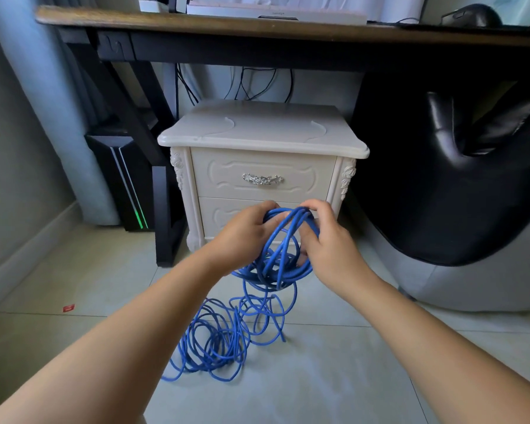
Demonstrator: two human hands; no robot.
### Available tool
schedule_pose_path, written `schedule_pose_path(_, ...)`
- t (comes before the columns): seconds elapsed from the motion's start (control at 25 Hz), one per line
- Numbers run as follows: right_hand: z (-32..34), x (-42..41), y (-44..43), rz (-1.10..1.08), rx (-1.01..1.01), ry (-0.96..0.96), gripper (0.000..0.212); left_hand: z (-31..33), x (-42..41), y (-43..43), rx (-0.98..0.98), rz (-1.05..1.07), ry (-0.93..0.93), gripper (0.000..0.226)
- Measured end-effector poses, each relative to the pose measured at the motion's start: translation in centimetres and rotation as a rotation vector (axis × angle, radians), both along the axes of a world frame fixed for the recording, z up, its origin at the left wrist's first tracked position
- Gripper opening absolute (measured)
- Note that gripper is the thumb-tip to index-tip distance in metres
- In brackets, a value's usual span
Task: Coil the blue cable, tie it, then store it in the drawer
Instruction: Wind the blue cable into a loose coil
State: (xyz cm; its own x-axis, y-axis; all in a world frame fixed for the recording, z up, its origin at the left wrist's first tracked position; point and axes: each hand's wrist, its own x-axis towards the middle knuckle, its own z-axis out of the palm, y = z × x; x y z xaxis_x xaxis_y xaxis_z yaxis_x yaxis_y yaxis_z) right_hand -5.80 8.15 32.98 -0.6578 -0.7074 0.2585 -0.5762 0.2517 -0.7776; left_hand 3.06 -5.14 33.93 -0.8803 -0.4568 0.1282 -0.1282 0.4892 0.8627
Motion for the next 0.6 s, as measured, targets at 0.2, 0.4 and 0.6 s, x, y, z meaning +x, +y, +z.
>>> schedule_pose_path(0.2,0.1,-2.2,1.1,-0.045,0.13,-0.104,0.029,0.7,0.8,-3.6,0.461,0.337,0.272,0.028)
schedule_pose_path(0.4,0.1,-3.2,1.1,-0.067,0.364,-0.228,0.027,1.1,1.5,-3.5,0.429,0.258,0.298,0.03)
schedule_pose_path(0.6,2.3,-1.3,-0.3,0.229,-0.039,-0.538,0.06,1.5,1.4,-2.8,0.287,0.123,0.235,0.029)
